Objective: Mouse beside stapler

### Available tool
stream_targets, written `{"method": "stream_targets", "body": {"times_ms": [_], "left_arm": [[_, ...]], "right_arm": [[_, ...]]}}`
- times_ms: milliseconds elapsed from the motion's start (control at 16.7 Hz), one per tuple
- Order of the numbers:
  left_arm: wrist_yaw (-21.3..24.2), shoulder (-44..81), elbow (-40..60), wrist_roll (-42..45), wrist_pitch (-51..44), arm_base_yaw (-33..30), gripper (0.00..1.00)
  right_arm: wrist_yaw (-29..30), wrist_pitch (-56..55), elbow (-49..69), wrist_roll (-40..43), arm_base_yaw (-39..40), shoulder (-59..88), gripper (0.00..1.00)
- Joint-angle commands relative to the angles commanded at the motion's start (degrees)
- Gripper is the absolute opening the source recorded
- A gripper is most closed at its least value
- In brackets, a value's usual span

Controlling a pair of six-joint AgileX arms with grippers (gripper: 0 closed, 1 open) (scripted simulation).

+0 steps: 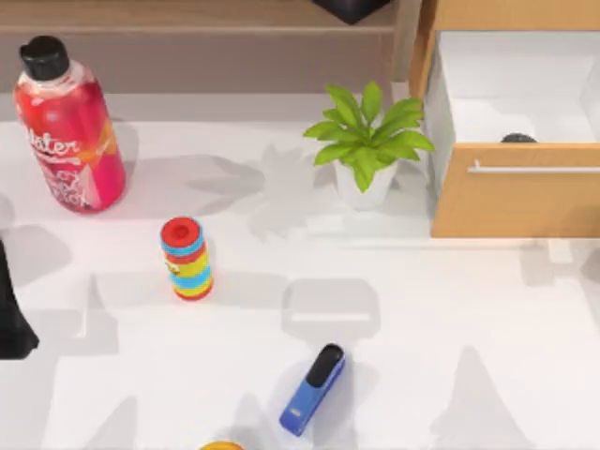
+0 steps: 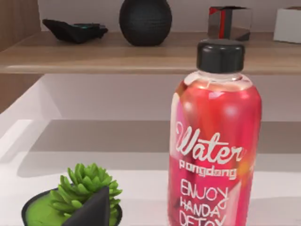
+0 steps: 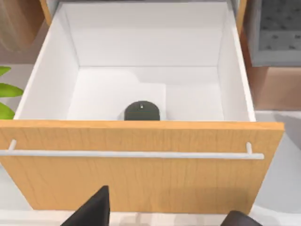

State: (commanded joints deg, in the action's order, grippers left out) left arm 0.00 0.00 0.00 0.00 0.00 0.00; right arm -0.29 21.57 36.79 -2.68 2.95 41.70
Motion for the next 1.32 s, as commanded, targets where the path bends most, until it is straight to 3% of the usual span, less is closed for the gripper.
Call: {"method": "stream_targets", "body": {"times_ms": [840, 1320], "left_arm": [[0.00, 0.00, 0.00, 0.00, 0.00, 0.00, 1.00], [0.00, 0.00, 0.00, 0.00, 0.00, 0.00, 1.00]], "right_arm": [[-0.08, 36.85, 67.33, -0.55, 4.04, 75.75, 1.00], [0.77, 46.37, 85.76, -1.19, 4.52, 96.95, 1.00]]}}
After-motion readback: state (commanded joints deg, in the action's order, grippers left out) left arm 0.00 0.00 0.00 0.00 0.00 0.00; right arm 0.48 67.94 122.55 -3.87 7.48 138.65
